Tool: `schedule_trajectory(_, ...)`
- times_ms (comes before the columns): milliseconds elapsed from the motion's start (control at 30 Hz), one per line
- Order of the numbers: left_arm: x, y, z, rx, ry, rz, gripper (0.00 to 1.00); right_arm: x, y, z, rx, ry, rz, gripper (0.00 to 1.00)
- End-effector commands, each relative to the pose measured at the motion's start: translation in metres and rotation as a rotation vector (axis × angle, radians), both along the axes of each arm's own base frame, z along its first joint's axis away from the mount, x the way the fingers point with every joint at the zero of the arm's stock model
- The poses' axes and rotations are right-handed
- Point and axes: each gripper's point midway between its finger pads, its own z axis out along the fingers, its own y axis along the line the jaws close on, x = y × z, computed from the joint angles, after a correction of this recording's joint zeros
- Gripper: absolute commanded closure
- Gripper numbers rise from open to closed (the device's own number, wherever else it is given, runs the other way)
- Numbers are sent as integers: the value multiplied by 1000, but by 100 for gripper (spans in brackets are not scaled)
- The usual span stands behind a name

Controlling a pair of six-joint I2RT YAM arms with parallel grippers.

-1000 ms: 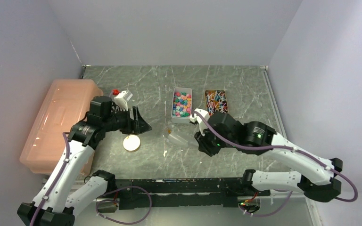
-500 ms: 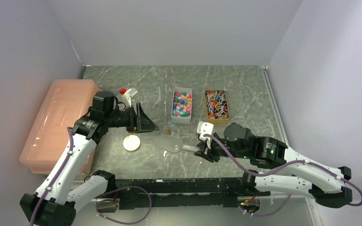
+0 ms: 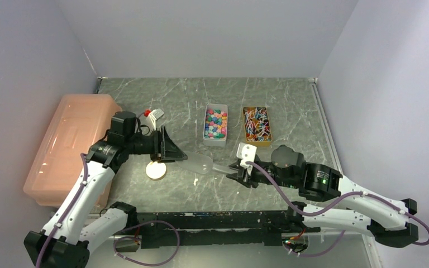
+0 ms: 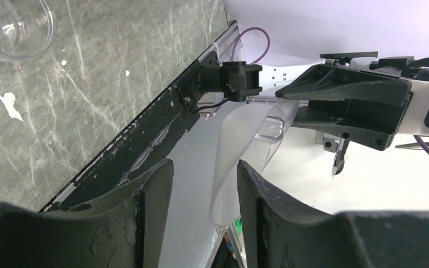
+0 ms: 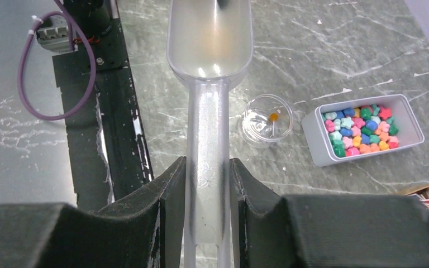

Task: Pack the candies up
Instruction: Adjust the spatula.

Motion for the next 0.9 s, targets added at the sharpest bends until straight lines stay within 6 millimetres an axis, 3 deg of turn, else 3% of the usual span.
schedule_trajectory(0, -8, -2, 8, -40, -12, -32, 51, 7, 8, 28, 86, -68, -11, 100)
schedule_trajectory(133, -9, -2, 5, -36, -11, -38, 58, 8, 10, 31, 95, -72, -15, 100)
schedule_trajectory(167, -9, -2, 4, -40, -7, -43, 64, 8, 10, 32, 96, -73, -15, 100)
schedule_trajectory(233, -9, -4, 3, -58, 1, -53, 92, 8, 12, 33, 98, -72, -7, 100)
schedule_trajectory(267, -9, -4, 3, -64, 2, -55, 97, 7, 13, 34, 99, -74, -5, 100)
schedule_trajectory(500, -9, -6, 3, -72, -7, -62, 97, 11, 18, 31, 75, -95, 1, 99)
schedule_trajectory(633, -9, -6, 7, -77, -16, -61, 97, 14, 27, 24, 35, -94, 17, 79)
schedule_trajectory(867, -10, -5, 7, -68, -22, -59, 97, 17, 45, 23, 22, -104, 47, 63)
